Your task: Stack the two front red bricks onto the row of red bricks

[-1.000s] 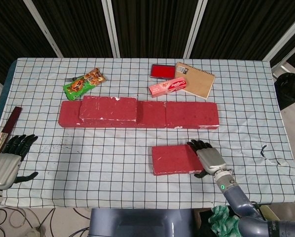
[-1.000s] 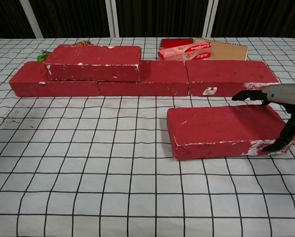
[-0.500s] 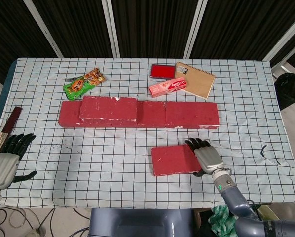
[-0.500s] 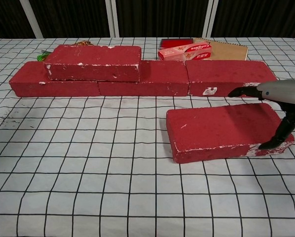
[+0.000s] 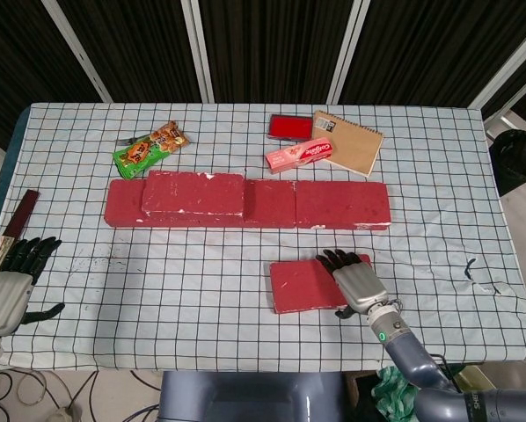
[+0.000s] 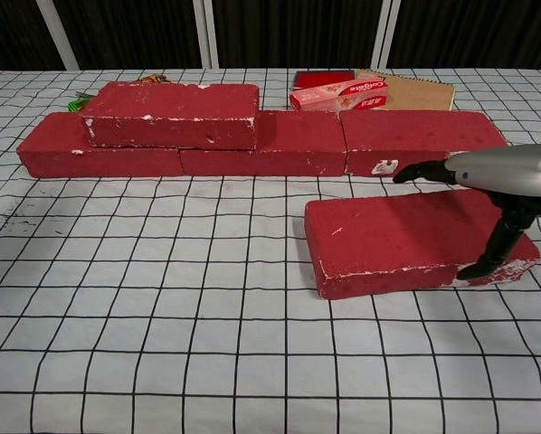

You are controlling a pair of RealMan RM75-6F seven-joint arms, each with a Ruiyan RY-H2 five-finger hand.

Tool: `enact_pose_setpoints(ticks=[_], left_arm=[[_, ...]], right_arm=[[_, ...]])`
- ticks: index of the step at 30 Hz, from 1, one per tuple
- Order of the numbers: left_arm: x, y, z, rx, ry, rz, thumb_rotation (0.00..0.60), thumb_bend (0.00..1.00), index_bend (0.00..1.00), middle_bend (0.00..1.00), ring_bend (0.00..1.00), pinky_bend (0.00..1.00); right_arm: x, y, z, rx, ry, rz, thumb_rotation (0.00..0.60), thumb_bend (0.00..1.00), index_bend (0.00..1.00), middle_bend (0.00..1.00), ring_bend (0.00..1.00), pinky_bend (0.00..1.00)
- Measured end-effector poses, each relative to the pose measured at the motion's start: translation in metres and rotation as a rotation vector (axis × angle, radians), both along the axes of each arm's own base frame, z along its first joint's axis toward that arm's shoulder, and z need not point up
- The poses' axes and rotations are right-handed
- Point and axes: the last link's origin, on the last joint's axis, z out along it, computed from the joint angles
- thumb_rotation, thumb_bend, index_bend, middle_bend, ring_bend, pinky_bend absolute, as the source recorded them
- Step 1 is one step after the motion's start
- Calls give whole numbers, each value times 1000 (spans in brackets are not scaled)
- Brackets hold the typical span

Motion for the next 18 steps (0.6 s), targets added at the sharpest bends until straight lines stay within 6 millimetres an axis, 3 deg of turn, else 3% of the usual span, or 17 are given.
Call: enact_pose_setpoints(ticks=[18], left_arm=[[-1,1,0,3,3,13,600,0,50,54,0,0]], right_arm=[[16,-7,-12,1,-21,10,600,32,0,0,0,91]])
